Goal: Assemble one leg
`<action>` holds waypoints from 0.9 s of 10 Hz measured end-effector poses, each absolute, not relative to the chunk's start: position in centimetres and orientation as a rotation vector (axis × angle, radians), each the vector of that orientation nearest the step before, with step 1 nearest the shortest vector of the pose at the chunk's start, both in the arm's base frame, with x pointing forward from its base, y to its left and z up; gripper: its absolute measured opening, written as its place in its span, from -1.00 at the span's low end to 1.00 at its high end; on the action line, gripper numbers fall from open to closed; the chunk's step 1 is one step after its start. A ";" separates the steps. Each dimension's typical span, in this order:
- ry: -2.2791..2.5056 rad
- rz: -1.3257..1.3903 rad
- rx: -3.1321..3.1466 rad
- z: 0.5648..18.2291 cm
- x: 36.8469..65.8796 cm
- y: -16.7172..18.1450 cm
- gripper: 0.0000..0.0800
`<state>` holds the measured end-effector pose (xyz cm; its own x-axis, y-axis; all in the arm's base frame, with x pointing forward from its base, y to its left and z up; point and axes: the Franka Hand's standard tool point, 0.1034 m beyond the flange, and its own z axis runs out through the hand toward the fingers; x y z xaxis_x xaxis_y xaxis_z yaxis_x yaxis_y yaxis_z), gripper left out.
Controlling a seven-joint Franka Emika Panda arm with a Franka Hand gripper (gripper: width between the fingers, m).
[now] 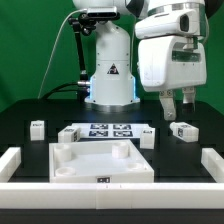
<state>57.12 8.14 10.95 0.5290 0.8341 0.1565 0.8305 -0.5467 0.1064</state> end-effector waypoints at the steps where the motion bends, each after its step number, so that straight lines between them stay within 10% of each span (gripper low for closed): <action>1: 1.492 0.301 2.733 11.0 57.1 8.2 0.62; 9: 1.902 0.185 2.354 9.9 55.7 8.8 0.62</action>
Offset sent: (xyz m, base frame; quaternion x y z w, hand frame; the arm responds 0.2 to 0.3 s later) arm 0.0000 0.0000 0.0000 0.0000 0.0000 0.0000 1.0000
